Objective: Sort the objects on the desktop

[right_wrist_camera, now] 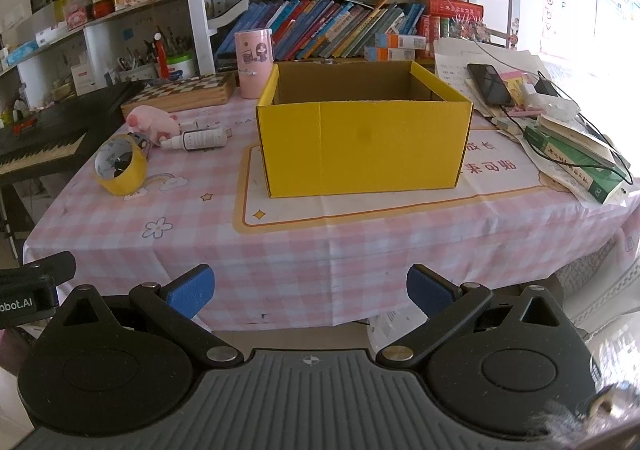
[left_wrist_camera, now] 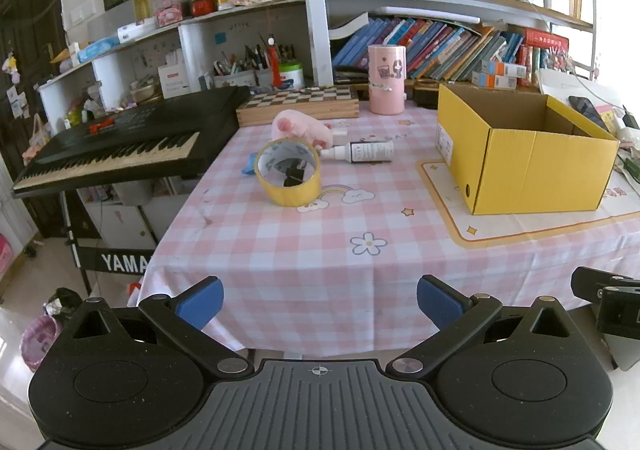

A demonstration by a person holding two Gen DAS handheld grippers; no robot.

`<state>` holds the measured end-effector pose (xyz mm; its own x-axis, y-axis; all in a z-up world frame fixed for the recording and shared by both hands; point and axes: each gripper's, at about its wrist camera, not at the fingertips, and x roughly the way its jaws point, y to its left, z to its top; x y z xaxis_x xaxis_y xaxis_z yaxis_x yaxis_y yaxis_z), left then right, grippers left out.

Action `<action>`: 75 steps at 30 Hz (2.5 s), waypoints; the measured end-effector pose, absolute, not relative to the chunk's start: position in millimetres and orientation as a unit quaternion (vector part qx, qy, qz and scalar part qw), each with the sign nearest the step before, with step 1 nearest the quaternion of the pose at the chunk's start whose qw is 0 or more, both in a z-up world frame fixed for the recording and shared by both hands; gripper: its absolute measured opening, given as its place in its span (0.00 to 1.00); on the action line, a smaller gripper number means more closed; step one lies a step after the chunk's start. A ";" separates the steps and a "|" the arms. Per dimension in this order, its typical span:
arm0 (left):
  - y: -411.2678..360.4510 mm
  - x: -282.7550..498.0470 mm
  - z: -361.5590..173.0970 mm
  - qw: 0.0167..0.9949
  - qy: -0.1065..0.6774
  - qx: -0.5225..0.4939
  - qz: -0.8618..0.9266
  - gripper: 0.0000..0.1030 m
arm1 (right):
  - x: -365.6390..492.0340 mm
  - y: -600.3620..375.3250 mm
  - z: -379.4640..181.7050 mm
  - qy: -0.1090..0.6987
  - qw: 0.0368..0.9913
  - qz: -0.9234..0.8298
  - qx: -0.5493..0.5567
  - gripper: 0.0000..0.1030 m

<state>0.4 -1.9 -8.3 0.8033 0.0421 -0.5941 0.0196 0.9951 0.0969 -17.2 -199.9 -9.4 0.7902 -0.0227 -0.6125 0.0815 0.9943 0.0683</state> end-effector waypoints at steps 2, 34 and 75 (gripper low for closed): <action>-1.7 0.8 -8.5 0.948 0.314 0.051 0.005 1.00 | -17.0 -199.8 -9.6 0.323 0.945 -0.028 0.046 1.00; -1.6 5.2 -9.1 0.946 0.320 0.055 0.004 1.00 | -11.2 -194.3 -12.8 0.329 0.944 -0.022 0.036 1.00; 11.3 9.9 -9.5 0.942 0.332 0.049 0.014 1.00 | -4.0 -180.0 -10.8 0.332 0.943 -0.004 0.019 1.00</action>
